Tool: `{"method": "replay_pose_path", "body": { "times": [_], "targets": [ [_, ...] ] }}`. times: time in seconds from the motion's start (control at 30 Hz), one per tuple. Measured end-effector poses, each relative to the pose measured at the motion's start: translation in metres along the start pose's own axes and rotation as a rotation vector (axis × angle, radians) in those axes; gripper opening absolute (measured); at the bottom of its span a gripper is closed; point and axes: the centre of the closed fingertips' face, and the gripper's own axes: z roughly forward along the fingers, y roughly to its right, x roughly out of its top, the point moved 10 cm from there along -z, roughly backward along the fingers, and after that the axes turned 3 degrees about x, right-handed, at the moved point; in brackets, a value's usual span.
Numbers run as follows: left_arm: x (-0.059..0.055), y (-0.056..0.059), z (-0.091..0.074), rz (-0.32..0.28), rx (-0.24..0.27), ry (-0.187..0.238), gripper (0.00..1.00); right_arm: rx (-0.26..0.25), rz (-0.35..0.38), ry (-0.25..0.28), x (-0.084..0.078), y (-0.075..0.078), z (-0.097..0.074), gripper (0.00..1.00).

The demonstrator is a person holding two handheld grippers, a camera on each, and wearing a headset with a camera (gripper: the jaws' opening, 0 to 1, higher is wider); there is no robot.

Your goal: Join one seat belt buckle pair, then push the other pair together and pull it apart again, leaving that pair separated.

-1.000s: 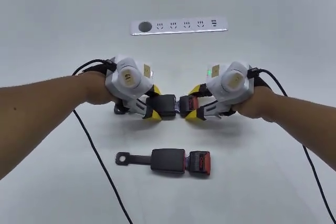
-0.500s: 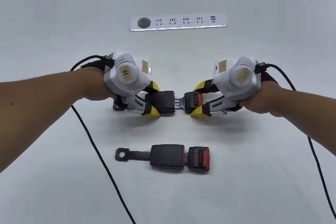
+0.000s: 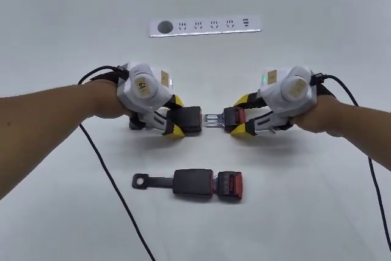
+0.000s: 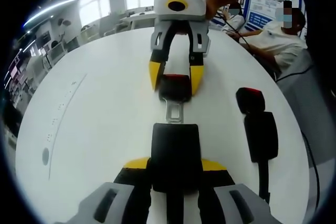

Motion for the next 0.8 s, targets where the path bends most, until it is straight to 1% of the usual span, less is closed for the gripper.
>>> {"method": "replay_pose_path", "body": {
  "times": [0.17, 0.33, 0.43, 0.5, 0.57, 0.8],
  "targets": [
    [0.001, 0.000, 0.000, -0.001, 0.000, 0.002, 0.34, -0.003, 0.004, 0.002, -0.004, -0.001, -0.007, 0.35],
    [0.000, 0.000, 0.000, -0.002, -0.001, 0.005, 0.34, -0.003, 0.003, -0.005, -0.012, 0.002, -0.012, 0.35],
    [0.000, 0.000, 0.000, -0.003, -0.001, 0.006, 0.34, -0.003, 0.000, -0.011, -0.015, -0.001, -0.018, 0.35],
    [0.000, 0.000, 0.000, -0.003, -0.002, 0.006, 0.34, -0.001, 0.001, -0.011, -0.018, 0.002, -0.021, 0.35],
    [0.000, -0.001, 0.001, -0.002, -0.002, 0.006, 0.34, -0.002, 0.004, -0.014, -0.020, 0.000, -0.025, 0.35],
    [0.000, -0.001, 0.001, -0.002, -0.003, 0.007, 0.34, -0.007, 0.010, -0.019, -0.030, 0.001, -0.036, 0.35]
  ]
}}
